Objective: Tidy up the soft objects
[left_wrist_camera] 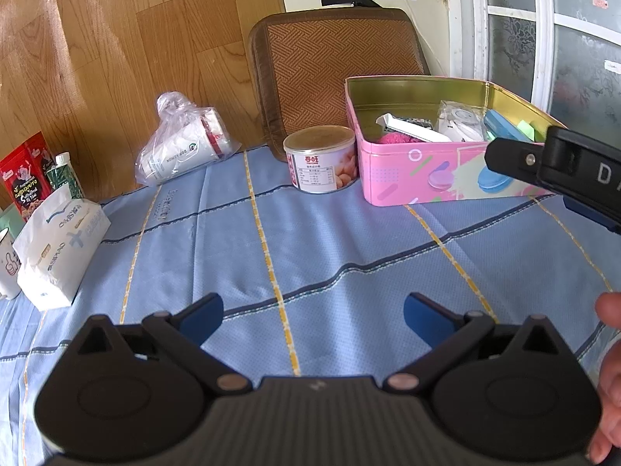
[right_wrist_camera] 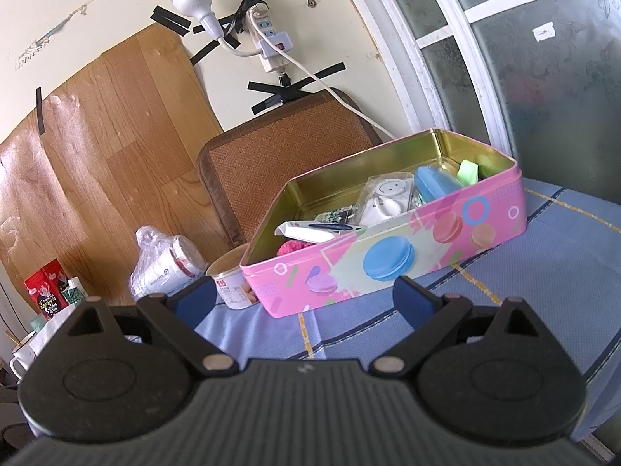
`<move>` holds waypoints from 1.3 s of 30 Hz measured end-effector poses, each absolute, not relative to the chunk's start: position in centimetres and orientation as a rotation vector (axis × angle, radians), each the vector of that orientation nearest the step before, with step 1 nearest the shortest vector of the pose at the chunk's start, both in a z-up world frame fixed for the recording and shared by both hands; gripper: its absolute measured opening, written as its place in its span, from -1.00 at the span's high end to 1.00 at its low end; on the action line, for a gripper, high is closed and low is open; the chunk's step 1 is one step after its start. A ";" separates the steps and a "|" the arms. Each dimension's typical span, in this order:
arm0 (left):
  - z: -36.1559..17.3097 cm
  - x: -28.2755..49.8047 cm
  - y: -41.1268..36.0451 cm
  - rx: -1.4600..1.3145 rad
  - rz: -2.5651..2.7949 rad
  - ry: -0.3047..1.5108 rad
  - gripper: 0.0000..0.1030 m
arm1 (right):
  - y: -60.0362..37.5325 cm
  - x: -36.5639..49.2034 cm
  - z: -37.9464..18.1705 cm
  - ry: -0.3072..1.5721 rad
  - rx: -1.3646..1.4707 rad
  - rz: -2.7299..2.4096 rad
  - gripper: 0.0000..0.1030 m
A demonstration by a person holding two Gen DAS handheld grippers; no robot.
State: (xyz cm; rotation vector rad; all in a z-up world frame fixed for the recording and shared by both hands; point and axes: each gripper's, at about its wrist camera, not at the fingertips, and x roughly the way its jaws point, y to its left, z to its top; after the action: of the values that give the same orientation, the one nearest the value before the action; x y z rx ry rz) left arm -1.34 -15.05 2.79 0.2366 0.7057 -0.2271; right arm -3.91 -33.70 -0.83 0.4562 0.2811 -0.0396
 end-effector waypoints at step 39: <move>3.2 -1.5 -14.9 0.248 -0.224 0.683 -0.99 | -33.7 -4.1 -0.9 0.277 0.454 -0.044 -0.92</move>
State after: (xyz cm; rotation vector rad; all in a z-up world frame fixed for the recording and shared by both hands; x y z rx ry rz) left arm -1.54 -14.87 3.24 0.2476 0.6825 -0.2236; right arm -4.10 -33.71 -0.89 0.4543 0.2772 -0.0444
